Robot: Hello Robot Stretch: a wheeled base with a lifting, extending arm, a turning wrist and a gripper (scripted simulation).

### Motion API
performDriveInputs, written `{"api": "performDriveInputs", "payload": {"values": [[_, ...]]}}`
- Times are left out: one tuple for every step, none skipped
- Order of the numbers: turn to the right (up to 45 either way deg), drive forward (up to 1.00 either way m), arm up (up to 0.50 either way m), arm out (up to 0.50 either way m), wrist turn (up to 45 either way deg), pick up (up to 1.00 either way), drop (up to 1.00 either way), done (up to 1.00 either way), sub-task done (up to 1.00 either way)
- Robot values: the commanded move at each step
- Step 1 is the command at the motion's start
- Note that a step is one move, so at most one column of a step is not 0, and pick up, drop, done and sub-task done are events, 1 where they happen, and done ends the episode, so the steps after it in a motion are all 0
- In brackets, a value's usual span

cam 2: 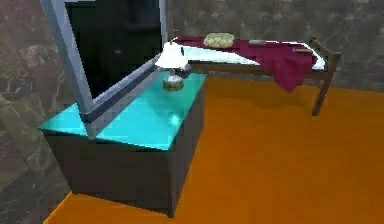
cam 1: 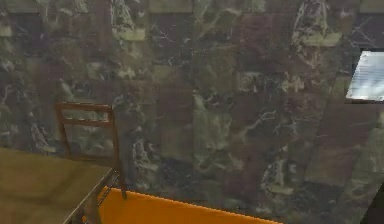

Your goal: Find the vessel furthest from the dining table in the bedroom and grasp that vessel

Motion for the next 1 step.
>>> {"api": "performDriveInputs", "payload": {"values": [[-39.0,0.00,0.00,0.00,0.0,0.00,0.00,0.00,0.00]]}}
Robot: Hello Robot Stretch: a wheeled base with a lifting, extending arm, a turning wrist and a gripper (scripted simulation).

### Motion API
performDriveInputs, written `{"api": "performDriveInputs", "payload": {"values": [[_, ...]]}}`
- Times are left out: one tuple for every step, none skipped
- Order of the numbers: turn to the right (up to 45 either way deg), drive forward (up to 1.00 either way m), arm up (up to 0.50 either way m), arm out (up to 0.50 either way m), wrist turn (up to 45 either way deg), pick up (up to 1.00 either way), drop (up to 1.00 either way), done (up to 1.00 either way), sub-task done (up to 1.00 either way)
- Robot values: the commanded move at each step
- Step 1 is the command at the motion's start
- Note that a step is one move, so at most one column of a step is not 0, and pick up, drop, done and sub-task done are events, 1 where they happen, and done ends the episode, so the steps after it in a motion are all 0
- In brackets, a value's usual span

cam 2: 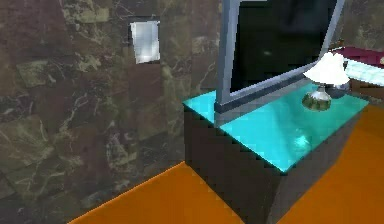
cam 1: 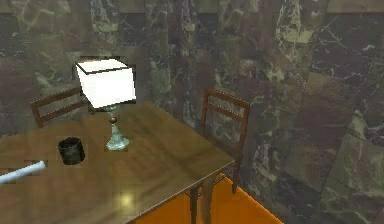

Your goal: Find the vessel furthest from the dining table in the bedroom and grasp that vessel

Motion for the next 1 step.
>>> {"api": "performDriveInputs", "payload": {"values": [[0.0,0.10,0.00,0.00,0.0,0.00,0.00,0.00,0.00]]}}
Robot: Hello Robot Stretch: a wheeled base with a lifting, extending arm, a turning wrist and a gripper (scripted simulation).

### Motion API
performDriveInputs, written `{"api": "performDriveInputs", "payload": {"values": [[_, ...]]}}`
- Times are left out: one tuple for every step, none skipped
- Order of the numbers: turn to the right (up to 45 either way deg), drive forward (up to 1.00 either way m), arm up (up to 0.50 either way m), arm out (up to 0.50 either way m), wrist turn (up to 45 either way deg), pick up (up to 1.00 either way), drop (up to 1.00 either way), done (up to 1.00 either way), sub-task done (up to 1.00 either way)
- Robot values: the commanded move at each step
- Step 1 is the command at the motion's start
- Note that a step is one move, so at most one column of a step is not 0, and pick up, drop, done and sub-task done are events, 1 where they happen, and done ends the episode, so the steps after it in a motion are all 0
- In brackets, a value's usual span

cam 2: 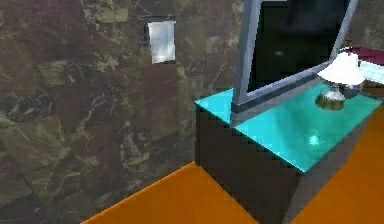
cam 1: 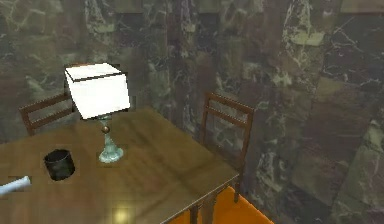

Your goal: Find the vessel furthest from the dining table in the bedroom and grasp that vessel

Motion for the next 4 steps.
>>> {"api": "performDriveInputs", "payload": {"values": [[45.0,0.00,0.00,0.00,0.0,0.00,0.00,0.00,0.00],[45.0,0.00,0.00,0.00,0.0,0.00,0.00,0.00,0.00],[45.0,0.00,0.00,0.00,0.0,0.00,0.00,0.00,0.00],[39.0,0.00,0.00,0.00,0.0,0.00,0.00,0.00,0.00]]}}
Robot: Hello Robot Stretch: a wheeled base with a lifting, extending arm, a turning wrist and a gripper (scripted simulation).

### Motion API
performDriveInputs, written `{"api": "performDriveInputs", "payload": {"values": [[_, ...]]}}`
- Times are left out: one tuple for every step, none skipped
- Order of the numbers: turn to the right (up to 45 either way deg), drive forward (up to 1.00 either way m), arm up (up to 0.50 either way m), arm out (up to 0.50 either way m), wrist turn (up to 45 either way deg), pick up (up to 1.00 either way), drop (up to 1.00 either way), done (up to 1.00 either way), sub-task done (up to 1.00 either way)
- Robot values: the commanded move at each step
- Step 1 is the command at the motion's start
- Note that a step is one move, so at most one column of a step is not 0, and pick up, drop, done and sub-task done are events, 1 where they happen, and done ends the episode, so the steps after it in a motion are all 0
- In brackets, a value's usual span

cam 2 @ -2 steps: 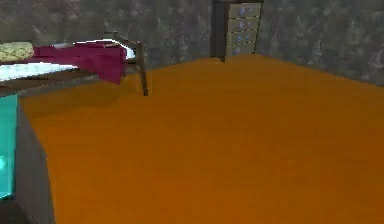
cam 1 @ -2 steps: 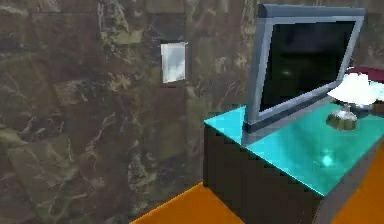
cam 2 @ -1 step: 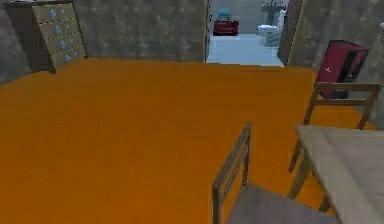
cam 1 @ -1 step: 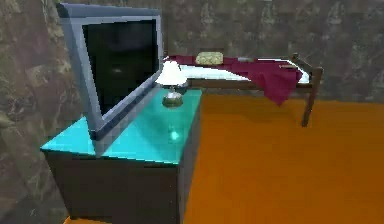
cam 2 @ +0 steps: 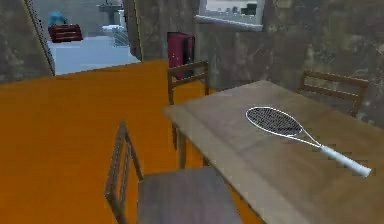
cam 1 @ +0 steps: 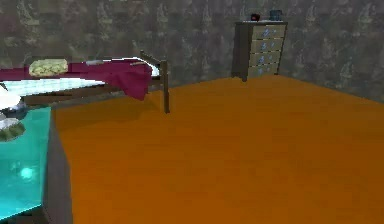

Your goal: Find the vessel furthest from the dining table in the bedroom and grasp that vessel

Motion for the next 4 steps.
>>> {"api": "performDriveInputs", "payload": {"values": [[0.0,0.85,0.00,0.00,0.0,0.00,0.00,0.00,0.00],[-42.0,0.00,0.00,0.00,0.0,0.00,0.00,0.00,0.00],[0.0,0.75,0.00,0.00,0.0,0.00,0.00,0.00,0.00],[-45.0,0.00,0.00,0.00,0.0,0.00,0.00,0.00,0.00]]}}
